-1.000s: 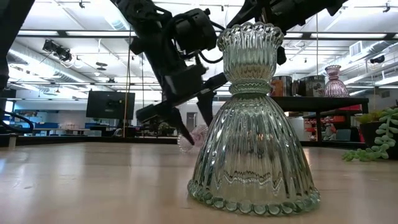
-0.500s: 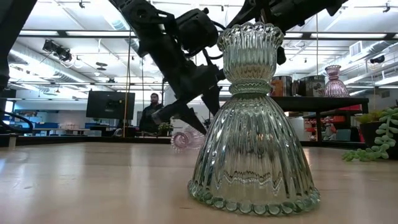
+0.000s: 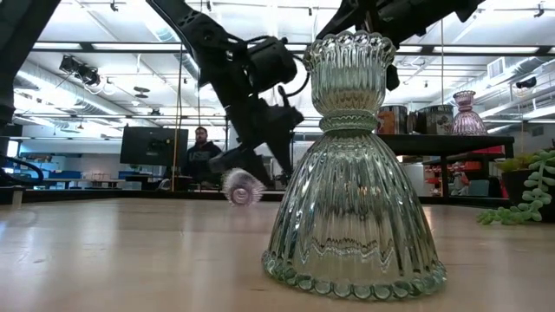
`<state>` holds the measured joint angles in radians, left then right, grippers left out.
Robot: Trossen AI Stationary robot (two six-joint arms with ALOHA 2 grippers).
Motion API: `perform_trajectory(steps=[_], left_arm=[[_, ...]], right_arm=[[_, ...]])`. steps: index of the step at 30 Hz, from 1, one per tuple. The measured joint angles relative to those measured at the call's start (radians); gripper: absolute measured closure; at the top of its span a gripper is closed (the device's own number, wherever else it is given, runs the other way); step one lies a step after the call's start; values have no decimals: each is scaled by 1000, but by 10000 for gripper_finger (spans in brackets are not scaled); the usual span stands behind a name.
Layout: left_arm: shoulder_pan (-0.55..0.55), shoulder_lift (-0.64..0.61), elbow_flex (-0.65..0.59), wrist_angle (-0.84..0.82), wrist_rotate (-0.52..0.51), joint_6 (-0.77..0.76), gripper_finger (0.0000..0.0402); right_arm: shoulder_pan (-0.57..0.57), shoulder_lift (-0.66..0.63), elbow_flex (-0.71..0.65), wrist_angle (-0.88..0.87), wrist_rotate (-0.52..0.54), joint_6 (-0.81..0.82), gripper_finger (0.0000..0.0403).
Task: Pick & Place candle stick holders
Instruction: Put the pink candle holder on the shelf aligned with the pink candle holder
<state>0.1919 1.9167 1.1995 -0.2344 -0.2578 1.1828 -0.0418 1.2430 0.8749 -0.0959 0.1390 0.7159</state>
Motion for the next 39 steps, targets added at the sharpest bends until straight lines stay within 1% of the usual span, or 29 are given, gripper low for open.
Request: perform_trajectory(steps=[4,8,12,16,19,22,24,25,28,29,30,32,33,36,39], left_arm=[[22,0,0,-39,-12,-12,191],[36,0,0,-9,-56,-28,191],[42,-14,0,-18,-56,-35,191],[43,-58,0,-9,-64,-37,191],[46,-110,29,-55,-55,-50,191],[44,-166,94,-276,23,-78,191],[38,-196,124,-452,87,-59,191],[36,-212,131,-510,137,-36,191],[43,-273,134,-592,368,-23,191],[35,-284,137,-620,410,-12,191],[28,-287,137,-659,416,12,191],[10,-280,130,-730,372,61,191],[5,-277,125,-733,357,75,191],[-6,-280,78,-695,350,113,191],[-13,-272,4,-596,274,173,191]], right_arm=[[0,0,0,0,1,0,7],[-1,0,0,-1,3,-9,7],[-1,0,0,-2,3,-10,7],[-1,0,0,-2,3,-13,7],[-1,0,0,-3,3,-13,7],[-1,0,0,-3,3,-13,7],[-1,0,0,-4,3,-13,7],[-1,0,0,-4,3,-13,7],[-1,0,0,-3,4,-12,7],[0,0,0,-3,9,-13,7],[-1,0,0,-2,12,-12,7],[0,0,0,2,25,-12,7],[0,0,0,3,31,-12,7],[0,0,0,5,37,3,7],[0,0,0,5,37,9,7]])
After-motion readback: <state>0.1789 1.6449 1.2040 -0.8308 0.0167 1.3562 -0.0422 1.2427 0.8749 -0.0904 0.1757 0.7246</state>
